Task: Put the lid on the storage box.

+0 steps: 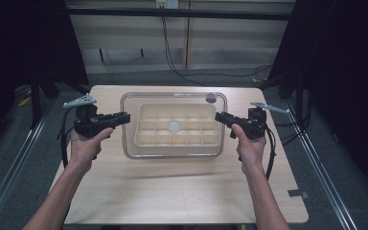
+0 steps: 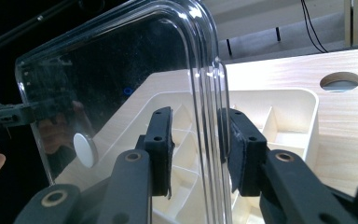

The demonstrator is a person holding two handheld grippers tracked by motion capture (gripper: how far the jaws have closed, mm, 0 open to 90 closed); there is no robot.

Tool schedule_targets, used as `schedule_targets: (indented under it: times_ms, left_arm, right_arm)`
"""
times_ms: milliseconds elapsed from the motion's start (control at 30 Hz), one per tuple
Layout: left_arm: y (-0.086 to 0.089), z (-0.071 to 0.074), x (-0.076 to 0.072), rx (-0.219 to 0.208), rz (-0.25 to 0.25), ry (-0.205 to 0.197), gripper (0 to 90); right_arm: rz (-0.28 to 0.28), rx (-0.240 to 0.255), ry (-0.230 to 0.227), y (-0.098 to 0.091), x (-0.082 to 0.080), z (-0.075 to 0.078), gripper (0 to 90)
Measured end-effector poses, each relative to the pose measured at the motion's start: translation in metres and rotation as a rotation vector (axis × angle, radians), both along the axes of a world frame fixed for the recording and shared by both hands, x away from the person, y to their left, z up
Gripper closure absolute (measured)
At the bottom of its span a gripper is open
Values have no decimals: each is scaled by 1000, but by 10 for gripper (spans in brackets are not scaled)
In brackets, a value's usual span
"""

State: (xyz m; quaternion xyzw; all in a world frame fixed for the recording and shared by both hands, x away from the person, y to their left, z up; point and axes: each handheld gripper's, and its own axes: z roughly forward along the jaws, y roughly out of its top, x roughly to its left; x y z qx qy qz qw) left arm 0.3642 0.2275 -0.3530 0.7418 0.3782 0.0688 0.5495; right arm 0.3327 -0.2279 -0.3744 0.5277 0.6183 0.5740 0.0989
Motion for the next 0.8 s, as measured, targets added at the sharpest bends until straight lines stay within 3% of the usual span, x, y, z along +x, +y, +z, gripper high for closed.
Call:
schedule_targets:
  times_ms: [400, 800]
  left_arm:
    - [1, -2, 15, 11, 14, 11, 727]
    - [-5, 7, 31, 37, 18, 10, 725]
  right_arm:
    - [3, -15, -3, 3, 14, 8, 658]
    - [-12, -5, 7, 0, 27, 8, 657]
